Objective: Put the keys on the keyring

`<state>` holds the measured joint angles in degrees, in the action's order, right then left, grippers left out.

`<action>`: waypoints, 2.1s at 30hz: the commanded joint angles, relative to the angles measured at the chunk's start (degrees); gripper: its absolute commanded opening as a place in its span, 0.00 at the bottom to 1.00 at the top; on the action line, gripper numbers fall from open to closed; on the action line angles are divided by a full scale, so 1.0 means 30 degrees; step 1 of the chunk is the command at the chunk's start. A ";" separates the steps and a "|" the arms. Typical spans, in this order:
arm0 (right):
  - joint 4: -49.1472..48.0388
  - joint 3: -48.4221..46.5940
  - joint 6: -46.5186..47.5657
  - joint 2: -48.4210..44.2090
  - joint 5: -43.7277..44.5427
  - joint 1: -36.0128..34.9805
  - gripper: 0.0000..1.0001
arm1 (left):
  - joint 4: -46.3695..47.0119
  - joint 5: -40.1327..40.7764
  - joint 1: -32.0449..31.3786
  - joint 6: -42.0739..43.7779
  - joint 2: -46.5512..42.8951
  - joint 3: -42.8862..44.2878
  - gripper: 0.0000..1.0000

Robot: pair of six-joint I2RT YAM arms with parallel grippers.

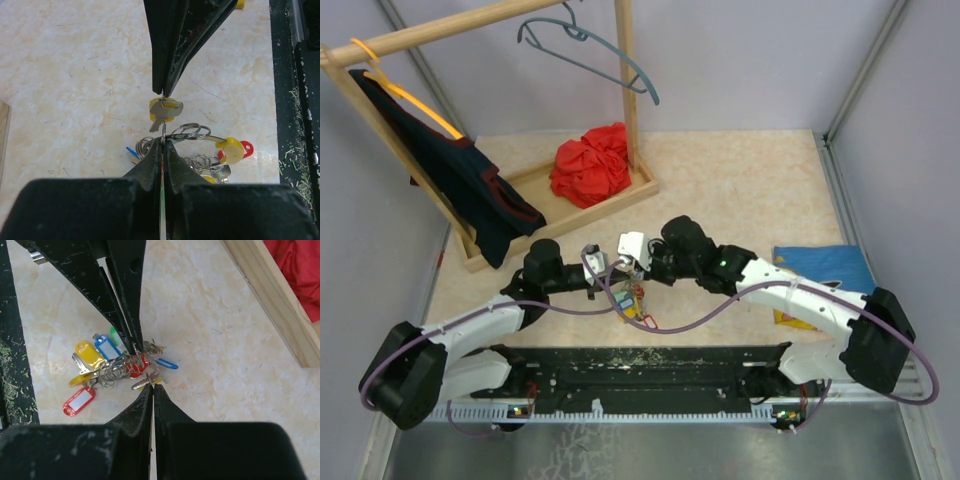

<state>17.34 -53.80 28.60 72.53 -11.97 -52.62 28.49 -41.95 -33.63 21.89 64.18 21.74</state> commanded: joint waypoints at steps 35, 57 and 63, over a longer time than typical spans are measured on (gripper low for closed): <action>-0.1079 -0.0546 0.0436 0.0901 0.0802 -0.0860 0.00 | 0.1636 -0.1316 0.0075 -0.1093 -0.0451 0.0056 0.01; 0.6314 -0.2330 -1.0402 0.2169 0.6531 -0.0442 0.00 | 0.2060 -0.0329 0.0135 -0.1224 -0.0941 -0.0517 0.01; 0.8885 -0.2629 -1.2119 0.3776 0.6680 0.1316 0.00 | 0.2614 -0.0917 0.0298 -0.1639 -0.0484 -0.0566 0.01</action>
<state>37.23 -58.96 -0.97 81.47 5.10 -51.96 32.25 -42.54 -33.39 18.39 62.57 20.32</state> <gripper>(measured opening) 0.006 0.014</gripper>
